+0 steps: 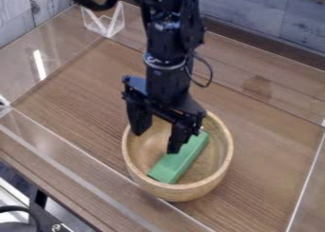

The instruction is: Move green stick from inside the wooden bowl to the table next to it

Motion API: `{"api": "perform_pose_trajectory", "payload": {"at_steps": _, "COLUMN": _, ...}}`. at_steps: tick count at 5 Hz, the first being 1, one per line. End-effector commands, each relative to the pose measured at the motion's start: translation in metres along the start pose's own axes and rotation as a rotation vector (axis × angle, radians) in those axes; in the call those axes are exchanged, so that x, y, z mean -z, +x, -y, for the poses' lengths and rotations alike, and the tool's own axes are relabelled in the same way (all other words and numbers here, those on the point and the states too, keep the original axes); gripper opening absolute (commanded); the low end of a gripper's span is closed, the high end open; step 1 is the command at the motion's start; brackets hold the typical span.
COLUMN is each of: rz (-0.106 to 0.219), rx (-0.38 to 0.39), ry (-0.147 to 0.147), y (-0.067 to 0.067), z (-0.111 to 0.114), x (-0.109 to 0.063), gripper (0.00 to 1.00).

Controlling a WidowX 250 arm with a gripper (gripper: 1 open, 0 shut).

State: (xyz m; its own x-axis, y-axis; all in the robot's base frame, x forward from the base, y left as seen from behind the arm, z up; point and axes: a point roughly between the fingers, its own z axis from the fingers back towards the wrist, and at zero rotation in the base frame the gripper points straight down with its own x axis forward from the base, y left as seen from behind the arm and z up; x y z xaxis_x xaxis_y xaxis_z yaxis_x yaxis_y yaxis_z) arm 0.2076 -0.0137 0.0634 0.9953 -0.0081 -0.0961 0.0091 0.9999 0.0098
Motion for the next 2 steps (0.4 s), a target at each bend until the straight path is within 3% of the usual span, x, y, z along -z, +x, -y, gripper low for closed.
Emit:
{"api": "perform_pose_trajectory", "payload": {"at_steps": 1, "rz": 0.058, "rx": -0.018, "ry": -0.010, "y": 0.0042, "z": 0.0086, "x": -0.0040, "gripper": 1.00}}
{"api": "perform_pose_trajectory", "payload": {"at_steps": 2, "rz": 0.077, "rx": -0.028, "ry": -0.020, "y": 0.0059, "z": 0.0162, "x": -0.0038, "gripper": 1.00}}
